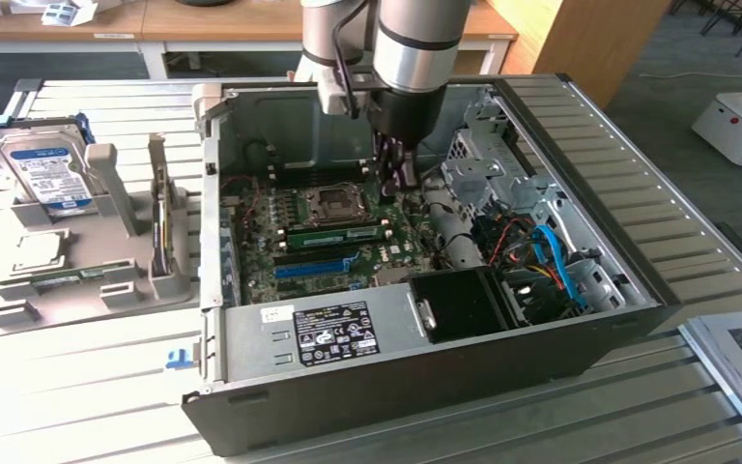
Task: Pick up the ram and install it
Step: 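Press down the ram until it locks into place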
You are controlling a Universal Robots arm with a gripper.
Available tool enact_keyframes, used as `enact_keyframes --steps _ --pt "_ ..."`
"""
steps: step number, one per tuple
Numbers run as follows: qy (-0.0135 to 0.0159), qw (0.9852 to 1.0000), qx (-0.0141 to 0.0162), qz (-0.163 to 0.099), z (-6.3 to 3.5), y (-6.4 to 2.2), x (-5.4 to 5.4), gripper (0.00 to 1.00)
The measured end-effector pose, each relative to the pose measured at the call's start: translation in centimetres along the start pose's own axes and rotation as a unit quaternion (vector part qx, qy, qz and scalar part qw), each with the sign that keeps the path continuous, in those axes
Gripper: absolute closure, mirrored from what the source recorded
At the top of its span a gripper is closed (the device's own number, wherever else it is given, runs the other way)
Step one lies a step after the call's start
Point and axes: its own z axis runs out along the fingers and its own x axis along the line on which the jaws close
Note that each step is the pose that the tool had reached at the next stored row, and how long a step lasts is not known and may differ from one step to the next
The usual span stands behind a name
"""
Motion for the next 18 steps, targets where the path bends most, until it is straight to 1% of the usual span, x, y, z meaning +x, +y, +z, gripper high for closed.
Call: enact_keyframes --steps 9,18 --pt "0.0000 1.0000 0.0000 0.000 1.22 0.00 0.0 0.90" --pt "0.0000 1.0000 0.0000 0.000 2.25 0.00 0.0 0.90"
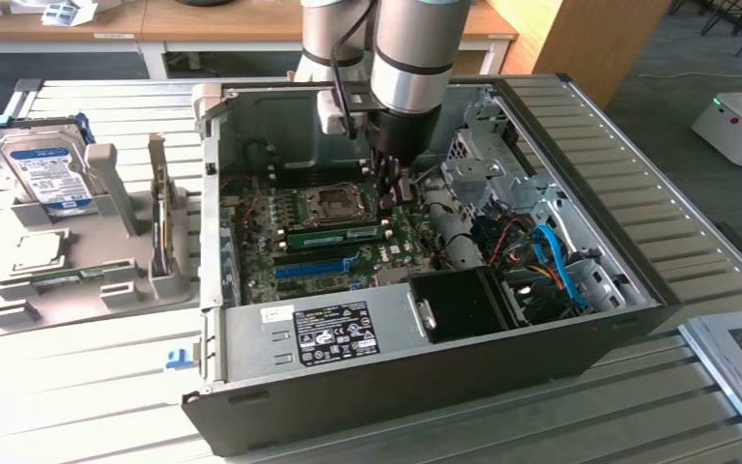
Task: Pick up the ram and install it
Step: 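Press down the ram until it locks into place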
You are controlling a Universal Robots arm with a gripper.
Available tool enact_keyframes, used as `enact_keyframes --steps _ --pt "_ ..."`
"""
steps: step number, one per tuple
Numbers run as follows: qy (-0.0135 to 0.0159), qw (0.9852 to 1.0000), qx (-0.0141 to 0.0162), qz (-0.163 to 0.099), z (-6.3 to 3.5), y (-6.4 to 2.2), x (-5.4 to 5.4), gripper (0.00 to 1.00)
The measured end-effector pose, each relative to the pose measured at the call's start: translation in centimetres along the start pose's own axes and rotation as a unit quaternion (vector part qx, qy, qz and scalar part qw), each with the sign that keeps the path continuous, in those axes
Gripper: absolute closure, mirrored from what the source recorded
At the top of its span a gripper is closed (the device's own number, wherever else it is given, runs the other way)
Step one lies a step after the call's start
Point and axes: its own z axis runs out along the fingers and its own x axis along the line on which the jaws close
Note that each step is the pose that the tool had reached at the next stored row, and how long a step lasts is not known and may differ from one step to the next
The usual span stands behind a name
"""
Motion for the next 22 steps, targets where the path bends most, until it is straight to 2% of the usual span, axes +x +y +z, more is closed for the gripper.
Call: enact_keyframes --steps 5,11,22 --pt "0.0000 1.0000 0.0000 0.000 0.43 0.00 0.01 0.90" --pt "0.0000 1.0000 0.0000 0.000 0.44 -0.01 0.01 0.90" --pt "0.0001 1.0000 -0.0012 0.000 0.45 -0.66 0.00 0.90"
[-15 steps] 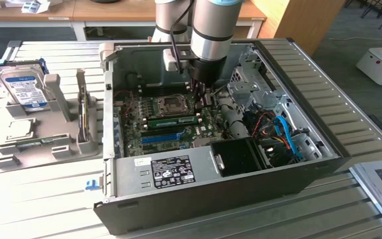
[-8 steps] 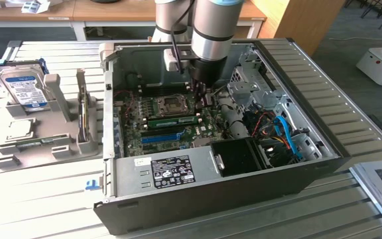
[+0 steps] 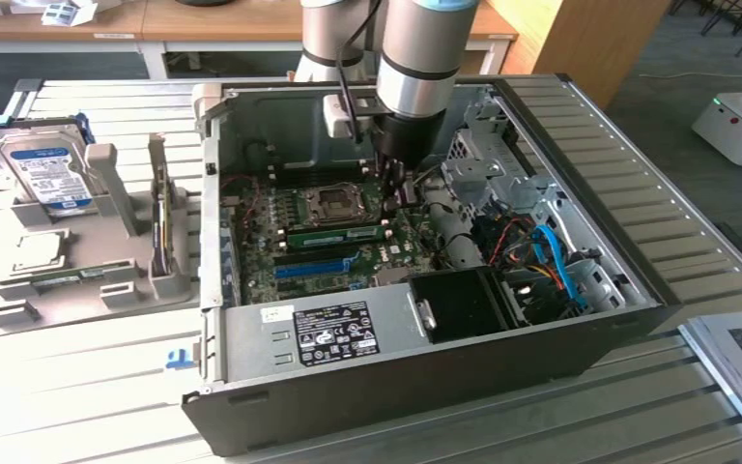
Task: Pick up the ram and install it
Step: 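Press down the ram until it locks into place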
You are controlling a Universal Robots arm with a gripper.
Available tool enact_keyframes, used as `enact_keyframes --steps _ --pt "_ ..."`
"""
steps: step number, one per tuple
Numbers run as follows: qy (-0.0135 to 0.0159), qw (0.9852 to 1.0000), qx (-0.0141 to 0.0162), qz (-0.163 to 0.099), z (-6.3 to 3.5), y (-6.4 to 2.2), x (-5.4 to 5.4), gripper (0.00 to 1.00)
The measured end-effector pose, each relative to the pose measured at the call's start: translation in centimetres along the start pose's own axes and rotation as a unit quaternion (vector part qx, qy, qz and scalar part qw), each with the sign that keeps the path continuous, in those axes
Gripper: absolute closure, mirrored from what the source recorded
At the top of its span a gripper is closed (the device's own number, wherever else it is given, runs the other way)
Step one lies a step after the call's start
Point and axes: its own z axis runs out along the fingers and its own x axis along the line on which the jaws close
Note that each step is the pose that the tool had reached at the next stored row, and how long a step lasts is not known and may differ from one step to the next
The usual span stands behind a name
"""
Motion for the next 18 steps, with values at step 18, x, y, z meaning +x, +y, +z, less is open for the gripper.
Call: enact_keyframes --steps 18 --pt "0.0000 1.0000 0.0000 0.000 1.25 -0.01 0.0 0.90"
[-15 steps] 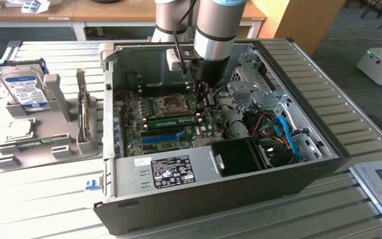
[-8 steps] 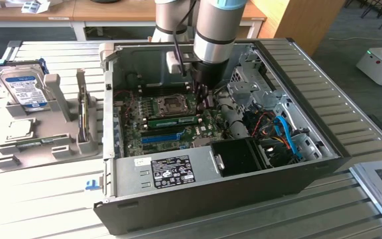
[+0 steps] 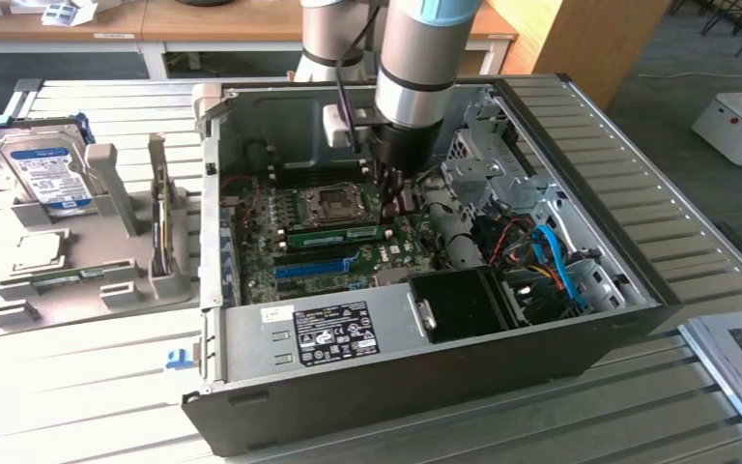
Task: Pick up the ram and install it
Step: 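Press down the ram until it locks into place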
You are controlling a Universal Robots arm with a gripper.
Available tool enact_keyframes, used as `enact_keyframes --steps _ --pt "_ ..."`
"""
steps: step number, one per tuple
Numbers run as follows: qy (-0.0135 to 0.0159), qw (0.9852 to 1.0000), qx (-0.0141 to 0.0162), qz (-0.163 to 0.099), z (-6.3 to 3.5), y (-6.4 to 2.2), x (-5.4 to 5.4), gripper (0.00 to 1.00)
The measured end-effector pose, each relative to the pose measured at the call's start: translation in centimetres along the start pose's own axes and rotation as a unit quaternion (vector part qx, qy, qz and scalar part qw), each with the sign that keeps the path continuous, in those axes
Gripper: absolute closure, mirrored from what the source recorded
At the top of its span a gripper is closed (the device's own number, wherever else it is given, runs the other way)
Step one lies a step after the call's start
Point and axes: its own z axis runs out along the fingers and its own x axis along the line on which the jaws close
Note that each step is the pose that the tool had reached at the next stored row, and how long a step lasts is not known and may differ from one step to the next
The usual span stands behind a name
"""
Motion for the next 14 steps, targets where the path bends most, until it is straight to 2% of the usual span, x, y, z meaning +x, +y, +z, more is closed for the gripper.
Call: enact_keyframes --steps 14 --pt "0.0001 1.0000 0.0000 0.000 0.21 0.00 -0.13 0.90"
